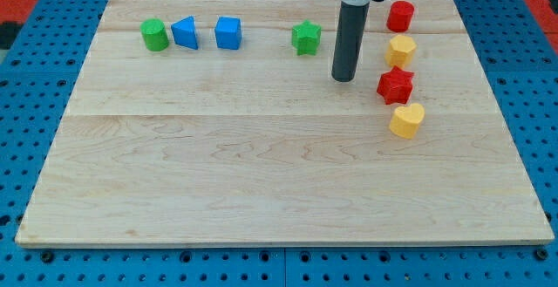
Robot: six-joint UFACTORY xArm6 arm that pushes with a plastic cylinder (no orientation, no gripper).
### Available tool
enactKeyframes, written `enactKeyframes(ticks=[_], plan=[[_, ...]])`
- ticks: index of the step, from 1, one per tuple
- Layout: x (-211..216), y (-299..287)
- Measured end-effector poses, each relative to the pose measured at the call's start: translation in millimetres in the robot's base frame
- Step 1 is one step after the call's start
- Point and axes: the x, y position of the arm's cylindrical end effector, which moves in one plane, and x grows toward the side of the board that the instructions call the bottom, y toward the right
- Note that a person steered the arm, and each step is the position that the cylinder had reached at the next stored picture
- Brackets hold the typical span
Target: Move red circle towards left bottom corner of the board
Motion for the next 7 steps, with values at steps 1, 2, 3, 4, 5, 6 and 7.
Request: enactKeyframes(ticks=[1,2,3,4,5,6,7], plan=[[-2.2,-1.6],[-3.1,-25.7],[-3.1,-55.6],[-3.1,-104.1],[-3.1,-109.8],[-5.1,-75.1],[-20.9,-40.0]])
